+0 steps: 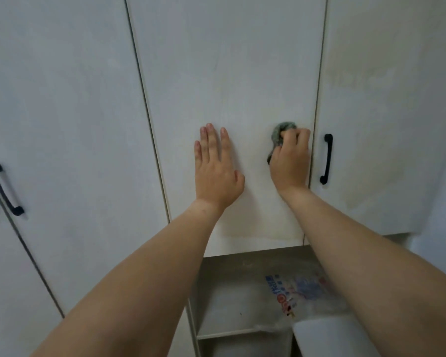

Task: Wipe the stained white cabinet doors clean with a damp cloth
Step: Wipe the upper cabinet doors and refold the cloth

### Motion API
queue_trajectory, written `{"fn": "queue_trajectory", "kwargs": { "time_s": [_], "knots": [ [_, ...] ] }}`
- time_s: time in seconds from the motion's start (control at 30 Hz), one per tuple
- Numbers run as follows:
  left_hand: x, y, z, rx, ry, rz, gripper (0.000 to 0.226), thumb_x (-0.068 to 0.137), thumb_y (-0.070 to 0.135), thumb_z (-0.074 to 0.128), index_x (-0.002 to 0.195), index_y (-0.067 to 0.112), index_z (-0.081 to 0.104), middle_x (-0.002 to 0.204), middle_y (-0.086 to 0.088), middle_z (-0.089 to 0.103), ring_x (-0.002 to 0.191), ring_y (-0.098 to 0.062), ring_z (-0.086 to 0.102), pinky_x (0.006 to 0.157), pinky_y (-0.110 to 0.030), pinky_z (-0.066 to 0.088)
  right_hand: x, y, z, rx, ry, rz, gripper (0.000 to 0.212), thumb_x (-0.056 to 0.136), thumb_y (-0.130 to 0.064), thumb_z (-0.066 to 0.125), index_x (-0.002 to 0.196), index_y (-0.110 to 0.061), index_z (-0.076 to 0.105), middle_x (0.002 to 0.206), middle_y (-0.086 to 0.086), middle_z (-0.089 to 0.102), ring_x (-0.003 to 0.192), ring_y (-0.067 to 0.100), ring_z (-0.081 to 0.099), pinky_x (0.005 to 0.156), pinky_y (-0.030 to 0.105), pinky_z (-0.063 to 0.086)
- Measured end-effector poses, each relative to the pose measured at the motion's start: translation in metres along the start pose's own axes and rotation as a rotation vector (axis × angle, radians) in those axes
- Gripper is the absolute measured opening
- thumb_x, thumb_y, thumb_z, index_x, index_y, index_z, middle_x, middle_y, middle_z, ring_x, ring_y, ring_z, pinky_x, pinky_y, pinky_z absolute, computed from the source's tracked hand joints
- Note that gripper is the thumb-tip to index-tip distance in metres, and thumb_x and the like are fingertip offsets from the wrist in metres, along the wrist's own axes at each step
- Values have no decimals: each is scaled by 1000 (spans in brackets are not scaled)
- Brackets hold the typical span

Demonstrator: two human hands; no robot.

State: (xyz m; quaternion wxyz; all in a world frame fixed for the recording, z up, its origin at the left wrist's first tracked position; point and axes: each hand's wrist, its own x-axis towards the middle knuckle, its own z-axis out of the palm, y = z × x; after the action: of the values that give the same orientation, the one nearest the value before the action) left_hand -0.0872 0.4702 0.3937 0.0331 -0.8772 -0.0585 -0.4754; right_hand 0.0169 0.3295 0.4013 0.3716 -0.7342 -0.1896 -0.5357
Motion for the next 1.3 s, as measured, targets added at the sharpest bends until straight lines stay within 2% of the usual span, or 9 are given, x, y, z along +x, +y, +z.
{"fn": "queue_trajectory", "kwargs": {
  "time_s": [0.2, 0.33, 0.47, 0.63, 0.77, 0.87, 0.97, 1.13, 1.3],
  "knots": [
    [4, 30, 14, 32, 7, 144, 89, 77, 23, 48, 156, -1, 14, 163, -27, 6, 152, -40, -2, 122, -57, 9, -46, 31, -16, 7, -154, -277, 20, 85, 4, 50, 100, 3, 62, 107, 21, 56, 87, 33, 59, 71, 41, 57],
    [15, 56, 24, 40, -11, 158, 89, 76, 24, 45, 157, 2, 15, 163, -26, 6, 152, -40, -2, 122, -57, 8, 34, 47, -52, 63, 82, -114, 24, 86, 4, 50, 107, 2, 64, 113, 21, 56, 96, 34, 59, 80, 37, 53],
    [23, 71, 33, 50, -11, 128, 88, 76, 22, 46, 157, 1, 16, 163, -27, 6, 152, -41, -2, 121, -58, 8, 91, 63, -48, -47, 5, -200, 37, 89, -3, 43, 121, 1, 62, 125, 19, 56, 106, 34, 56, 87, 39, 51],
    [25, 71, 41, 76, 4, 141, 87, 78, 21, 46, 157, 1, 14, 162, -29, 4, 151, -43, -3, 120, -61, 8, 38, 83, -33, -33, -19, -199, 25, 95, -4, 47, 109, 0, 67, 115, 17, 61, 101, 29, 56, 85, 31, 49],
    [25, 75, 42, 73, 8, 123, 87, 80, 24, 44, 157, 1, 12, 162, -29, 5, 151, -43, -2, 120, -62, 8, -46, 112, -28, -51, -97, -294, 16, 86, 8, 53, 92, 3, 66, 102, 21, 62, 87, 35, 60, 71, 42, 57],
    [24, 75, 41, 74, 11, 119, 86, 80, 23, 44, 157, 1, 12, 162, -29, 6, 152, -43, -2, 119, -62, 9, -51, 118, -37, -21, -197, -297, 18, 90, 3, 54, 101, 2, 68, 109, 20, 60, 94, 34, 60, 75, 43, 57],
    [26, 77, 40, 55, 23, 105, 85, 80, 21, 45, 156, -1, 13, 162, -28, 8, 152, -42, -1, 120, -61, 9, 7, 85, -42, 49, -21, -137, 32, 96, -10, 45, 118, -1, 65, 117, 19, 59, 103, 33, 59, 88, 41, 53],
    [25, 66, 37, 28, 79, 152, 85, 76, 16, 46, 154, -6, 20, 162, -24, 16, 153, -36, 7, 122, -56, 13, 78, 21, -35, 62, -16, -53, 16, 90, 1, 50, 101, 2, 61, 102, 13, 52, 82, 27, 52, 70, 32, 44],
    [25, 59, 36, 16, 76, 164, 68, 96, 25, 43, 153, -6, 23, 162, -23, 20, 153, -33, 12, 122, -52, 16, -12, 1, -12, 35, -111, -33, 13, 92, -3, 49, 99, -1, 60, 97, 15, 55, 68, 19, 45, 58, 29, 44]
  ]
}}
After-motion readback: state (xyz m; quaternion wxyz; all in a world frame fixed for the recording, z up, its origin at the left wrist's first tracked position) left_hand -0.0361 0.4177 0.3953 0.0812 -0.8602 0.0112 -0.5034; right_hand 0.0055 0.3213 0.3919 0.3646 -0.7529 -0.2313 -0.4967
